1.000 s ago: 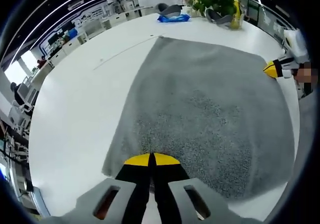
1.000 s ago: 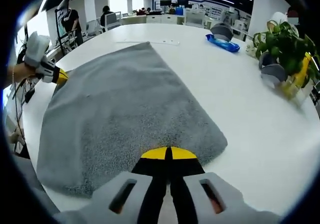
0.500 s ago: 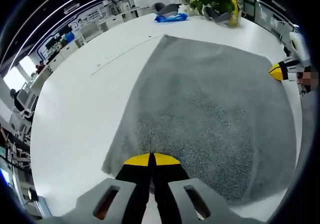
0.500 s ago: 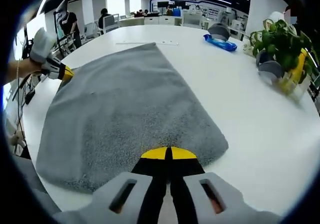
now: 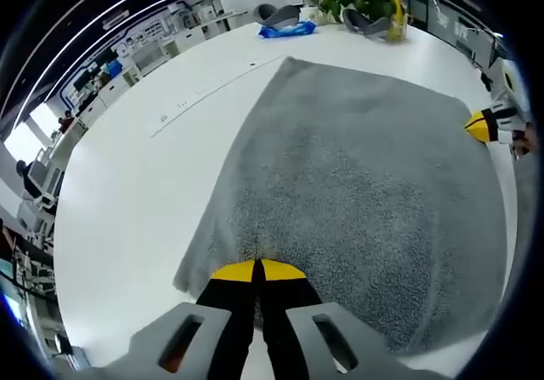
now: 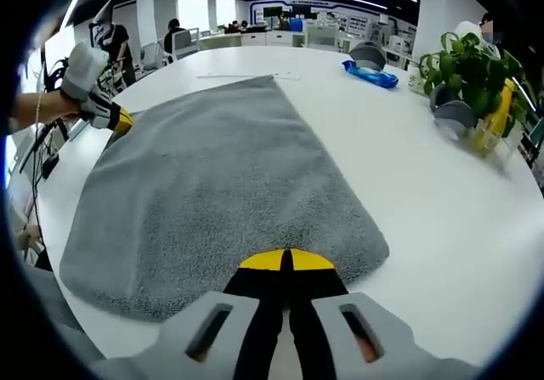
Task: Fold the towel on the table until its edges align and the towel forms a compact rectangular stack.
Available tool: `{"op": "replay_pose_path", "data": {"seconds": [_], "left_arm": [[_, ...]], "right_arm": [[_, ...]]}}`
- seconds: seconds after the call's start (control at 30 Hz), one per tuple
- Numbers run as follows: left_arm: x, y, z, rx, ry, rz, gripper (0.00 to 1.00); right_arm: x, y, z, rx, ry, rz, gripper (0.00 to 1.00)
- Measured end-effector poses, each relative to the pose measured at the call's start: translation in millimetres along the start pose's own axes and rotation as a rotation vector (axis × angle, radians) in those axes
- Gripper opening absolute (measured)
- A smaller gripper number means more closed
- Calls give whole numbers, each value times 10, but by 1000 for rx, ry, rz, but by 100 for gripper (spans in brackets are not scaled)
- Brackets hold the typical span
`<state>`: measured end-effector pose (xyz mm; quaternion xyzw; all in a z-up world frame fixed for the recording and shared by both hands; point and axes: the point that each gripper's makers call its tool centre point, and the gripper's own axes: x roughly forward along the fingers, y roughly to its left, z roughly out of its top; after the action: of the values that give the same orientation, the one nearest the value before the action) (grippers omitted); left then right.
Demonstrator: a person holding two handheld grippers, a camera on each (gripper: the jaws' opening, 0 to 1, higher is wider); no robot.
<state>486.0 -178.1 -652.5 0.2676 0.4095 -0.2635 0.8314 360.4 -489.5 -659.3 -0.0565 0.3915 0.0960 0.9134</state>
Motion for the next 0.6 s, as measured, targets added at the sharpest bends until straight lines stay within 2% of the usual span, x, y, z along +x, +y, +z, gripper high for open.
{"op": "replay_pose_path", "data": {"seconds": [0.23,0.6], "left_arm": [[56,28,70,44,8,2,1],[153,93,197,60,23,-13,1]], "right_arm": [[-31,29,-29,14,-2,1,0],[-82,92,-78,25,-2,16,0]]}}
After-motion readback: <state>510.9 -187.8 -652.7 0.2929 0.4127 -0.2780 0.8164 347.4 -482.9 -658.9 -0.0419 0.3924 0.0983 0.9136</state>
